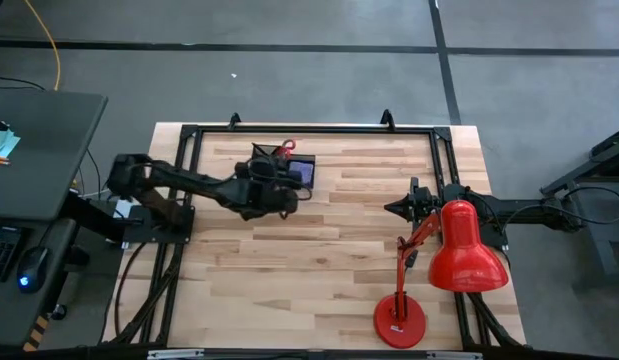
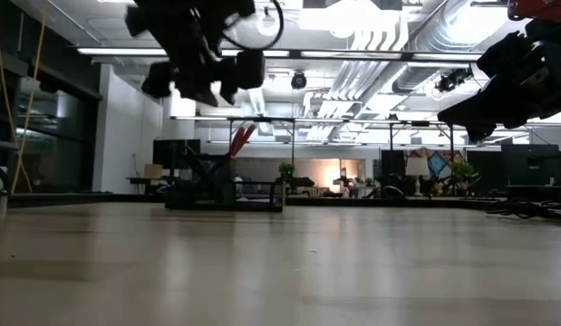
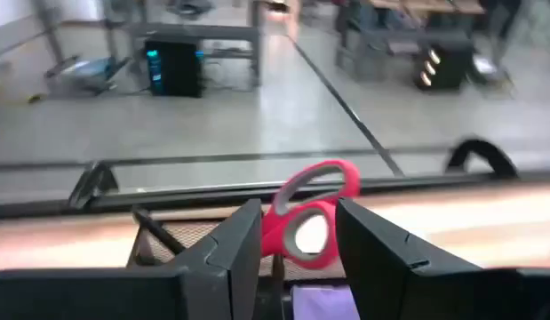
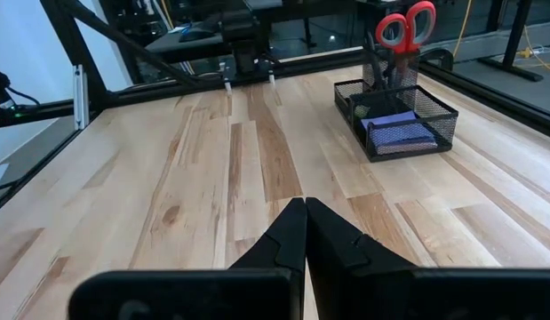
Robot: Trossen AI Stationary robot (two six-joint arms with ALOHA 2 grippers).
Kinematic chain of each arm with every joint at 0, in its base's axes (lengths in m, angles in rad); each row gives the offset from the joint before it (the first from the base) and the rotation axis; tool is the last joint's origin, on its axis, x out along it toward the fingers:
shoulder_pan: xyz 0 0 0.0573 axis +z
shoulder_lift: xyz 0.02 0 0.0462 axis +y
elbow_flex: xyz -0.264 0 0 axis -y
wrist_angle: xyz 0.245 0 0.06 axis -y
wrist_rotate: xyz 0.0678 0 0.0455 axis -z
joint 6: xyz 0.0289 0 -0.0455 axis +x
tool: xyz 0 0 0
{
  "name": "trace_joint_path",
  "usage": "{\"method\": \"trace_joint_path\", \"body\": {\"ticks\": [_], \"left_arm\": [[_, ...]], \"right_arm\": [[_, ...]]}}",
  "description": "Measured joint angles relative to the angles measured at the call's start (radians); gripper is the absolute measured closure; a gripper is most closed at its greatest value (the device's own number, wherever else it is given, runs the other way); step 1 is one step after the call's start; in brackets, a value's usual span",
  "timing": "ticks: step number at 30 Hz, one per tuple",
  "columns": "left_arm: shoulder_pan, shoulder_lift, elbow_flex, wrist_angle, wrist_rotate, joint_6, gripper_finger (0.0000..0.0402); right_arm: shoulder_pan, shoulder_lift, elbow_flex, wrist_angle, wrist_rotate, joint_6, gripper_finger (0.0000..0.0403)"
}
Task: Pick and place office supplies into organizer
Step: Return to Home Position
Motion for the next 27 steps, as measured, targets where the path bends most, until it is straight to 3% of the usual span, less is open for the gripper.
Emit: {"method": "trace_joint_path", "body": {"ticks": [6, 9, 11, 16, 22, 27], "left_arm": [[-0.127, -0.088, 0.000, -0.028, 0.093, 0.332, 0.0274], [-0.218, -0.097, 0.000, -0.040, 0.084, 0.375, 0.0272], [-0.288, -0.095, -0.004, -0.082, 0.082, 0.340, 0.0270], [-0.477, -0.095, -0.099, -0.128, 0.051, 0.084, 0.0272], [-0.680, -0.095, -0.211, -0.128, -0.045, 0.049, 0.0272], [-0.775, -0.094, -0.303, -0.142, -0.100, -0.094, 0.0275]], "right_arm": [[0.000, 0.000, 0.000, 0.000, 0.000, 0.000, 0.0402], [0.000, 0.000, 0.000, 0.000, 0.000, 0.000, 0.0402], [0.000, 0.000, 0.000, 0.000, 0.000, 0.000, 0.0402], [0.000, 0.000, 0.000, 0.000, 0.000, 0.000, 0.0402], [0.000, 0.000, 0.000, 0.000, 0.000, 0.000, 0.0402], [0.000, 0.000, 0.000, 0.000, 0.000, 0.000, 0.0402]]}}
